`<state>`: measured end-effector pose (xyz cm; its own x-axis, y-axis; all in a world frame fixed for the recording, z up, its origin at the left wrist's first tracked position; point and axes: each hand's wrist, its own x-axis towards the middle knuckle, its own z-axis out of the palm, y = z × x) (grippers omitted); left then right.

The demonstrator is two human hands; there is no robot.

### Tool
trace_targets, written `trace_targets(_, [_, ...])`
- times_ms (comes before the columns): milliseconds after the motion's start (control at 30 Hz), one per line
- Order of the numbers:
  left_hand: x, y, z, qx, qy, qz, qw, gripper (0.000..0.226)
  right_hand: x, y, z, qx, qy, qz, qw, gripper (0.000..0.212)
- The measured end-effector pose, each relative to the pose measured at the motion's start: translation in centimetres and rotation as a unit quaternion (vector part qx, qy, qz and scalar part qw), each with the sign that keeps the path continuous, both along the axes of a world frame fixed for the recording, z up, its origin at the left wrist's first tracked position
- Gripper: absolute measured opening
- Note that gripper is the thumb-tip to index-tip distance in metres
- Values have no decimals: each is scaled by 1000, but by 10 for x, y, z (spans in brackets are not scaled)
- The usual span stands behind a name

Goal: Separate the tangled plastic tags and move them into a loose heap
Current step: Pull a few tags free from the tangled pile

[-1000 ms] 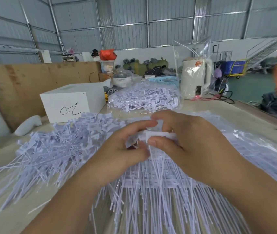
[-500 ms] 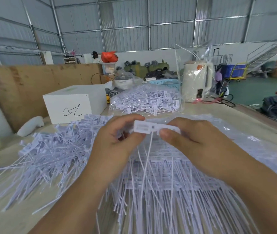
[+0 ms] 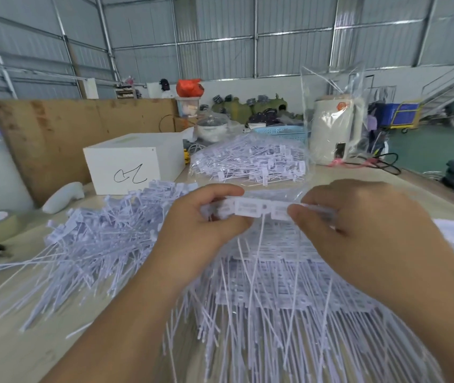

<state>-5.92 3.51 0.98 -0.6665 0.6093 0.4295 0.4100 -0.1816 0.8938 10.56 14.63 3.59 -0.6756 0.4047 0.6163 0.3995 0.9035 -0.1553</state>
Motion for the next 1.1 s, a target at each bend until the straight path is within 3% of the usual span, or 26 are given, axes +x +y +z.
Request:
trace_targets(133, [3, -1, 0, -33, 45, 34, 998, 55, -6, -2, -5, 21, -3, 64, 998, 30])
trace_targets(233, [9, 0, -1, -29, 61, -34, 997, 62, -10, -14, -8, -72, 20, 150, 986, 41])
trace_targets(367, [13, 0, -3, -37, 102, -93, 990, 52, -12, -19, -9, -104, -24, 100, 989, 47])
trace_targets(467, [9, -3, 0, -13, 56, -139, 989, 52, -6, -8, -2, -91, 1, 57, 994, 34])
trace_targets(567, [3, -4, 4, 47, -49, -169, 983, 34, 0, 1, 0, -85, -4, 39, 996, 21])
trace_targets(767, [9, 3, -5, 16, -70, -145, 987, 19, -4, -1, -8, 15, -116, 45, 992, 25])
trace_targets(1100, [6, 1, -3, 35, -102, -198, 974, 11, -6, 7, -7, -65, -126, 108, 984, 52])
